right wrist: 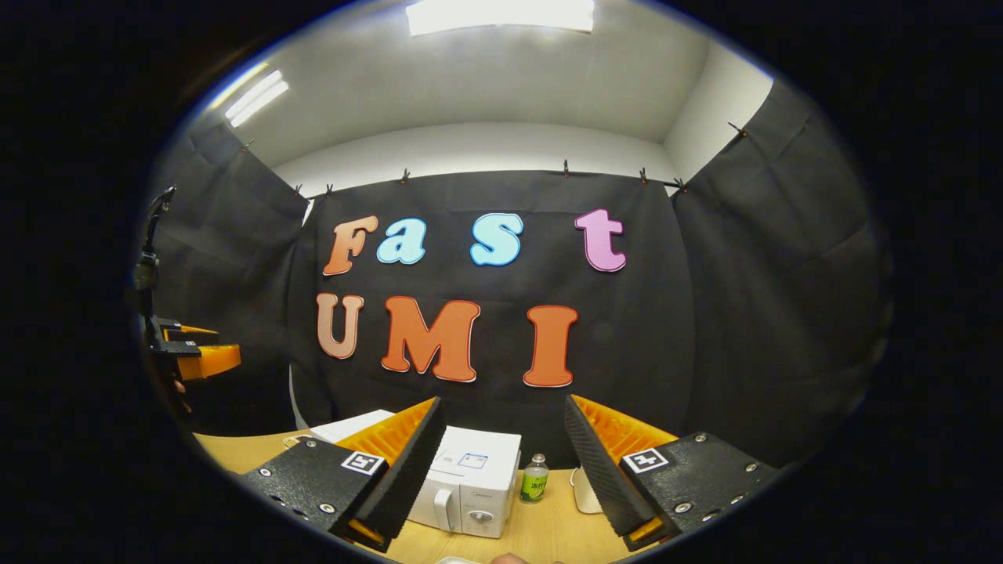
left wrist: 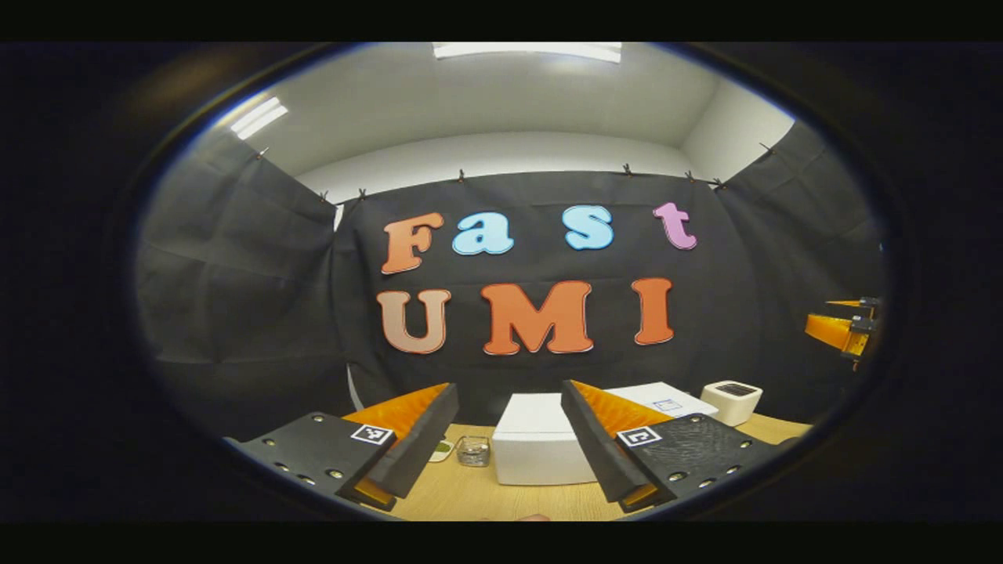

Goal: Open the microwave oven with the left hand, put the food in, and close the microwave oven.

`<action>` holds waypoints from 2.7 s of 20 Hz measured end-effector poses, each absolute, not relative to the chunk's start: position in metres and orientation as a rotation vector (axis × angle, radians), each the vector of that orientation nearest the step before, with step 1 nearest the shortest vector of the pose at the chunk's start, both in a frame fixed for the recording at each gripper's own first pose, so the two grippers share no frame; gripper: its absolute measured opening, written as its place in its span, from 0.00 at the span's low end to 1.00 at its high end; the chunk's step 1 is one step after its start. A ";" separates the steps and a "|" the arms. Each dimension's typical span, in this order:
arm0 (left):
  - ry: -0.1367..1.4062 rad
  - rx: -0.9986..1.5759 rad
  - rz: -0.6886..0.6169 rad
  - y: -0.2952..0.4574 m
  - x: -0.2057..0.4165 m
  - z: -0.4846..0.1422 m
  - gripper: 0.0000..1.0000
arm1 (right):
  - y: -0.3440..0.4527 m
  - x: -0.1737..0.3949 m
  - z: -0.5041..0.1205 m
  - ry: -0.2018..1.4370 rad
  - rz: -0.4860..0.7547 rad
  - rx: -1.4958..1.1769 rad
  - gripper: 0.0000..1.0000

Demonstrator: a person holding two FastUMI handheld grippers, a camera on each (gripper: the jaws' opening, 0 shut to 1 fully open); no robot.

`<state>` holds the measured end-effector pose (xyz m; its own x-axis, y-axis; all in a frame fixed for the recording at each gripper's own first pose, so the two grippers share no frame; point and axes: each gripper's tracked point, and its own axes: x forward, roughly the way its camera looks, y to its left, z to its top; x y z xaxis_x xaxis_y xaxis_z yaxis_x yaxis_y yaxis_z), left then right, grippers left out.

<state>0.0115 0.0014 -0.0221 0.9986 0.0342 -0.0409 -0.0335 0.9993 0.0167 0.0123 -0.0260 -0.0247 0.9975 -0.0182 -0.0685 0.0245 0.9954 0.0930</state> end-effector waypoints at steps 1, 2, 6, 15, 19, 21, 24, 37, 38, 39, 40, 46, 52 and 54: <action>0.039 0.016 0.033 0.001 0.011 -0.022 0.87 | -0.029 0.013 -0.026 0.068 -0.025 0.092 0.95; 0.038 0.017 0.031 0.000 0.011 -0.022 0.87 | -0.030 0.013 -0.026 0.067 -0.028 0.090 0.95; 0.020 0.027 0.035 -0.003 0.010 -0.019 0.87 | -0.033 0.011 -0.026 0.064 -0.031 0.097 0.95; -0.008 -0.031 -0.060 -0.058 0.008 -0.055 0.87 | -0.042 -0.003 -0.053 0.081 -0.058 0.119 0.95; -0.003 -0.101 -0.091 -0.080 0.009 -0.080 0.87 | -0.050 -0.016 -0.072 0.092 -0.085 0.112 0.97; 0.009 -0.121 -0.114 -0.093 0.009 -0.095 0.88 | -0.051 -0.026 -0.085 0.090 -0.095 0.109 0.95; 0.039 -0.113 -0.122 -0.106 0.011 -0.122 0.87 | -0.057 -0.035 -0.113 0.127 -0.112 0.117 0.95; 0.211 -0.115 -0.237 -0.199 0.037 -0.263 0.88 | -0.081 -0.081 -0.211 0.228 -0.173 0.121 0.95; 0.223 -0.110 -0.255 -0.208 0.039 -0.274 0.88 | -0.082 -0.085 -0.219 0.240 -0.173 0.129 0.95; 0.235 -0.101 -0.272 -0.219 0.043 -0.286 0.88 | -0.081 -0.088 -0.226 0.250 -0.169 0.136 0.95; 0.254 -0.088 -0.287 -0.228 0.046 -0.297 0.88 | -0.081 -0.091 -0.233 0.262 -0.167 0.139 0.95; 0.331 -0.043 -0.295 -0.258 0.070 -0.351 0.84 | -0.088 -0.110 -0.271 0.321 -0.181 0.155 0.95; 0.365 -0.021 -0.286 -0.273 0.088 -0.378 0.58 | -0.098 -0.123 -0.291 0.363 -0.210 0.162 0.95; 0.376 -0.039 -0.292 -0.281 0.090 -0.383 0.48 | -0.101 -0.126 -0.297 0.370 -0.215 0.171 0.95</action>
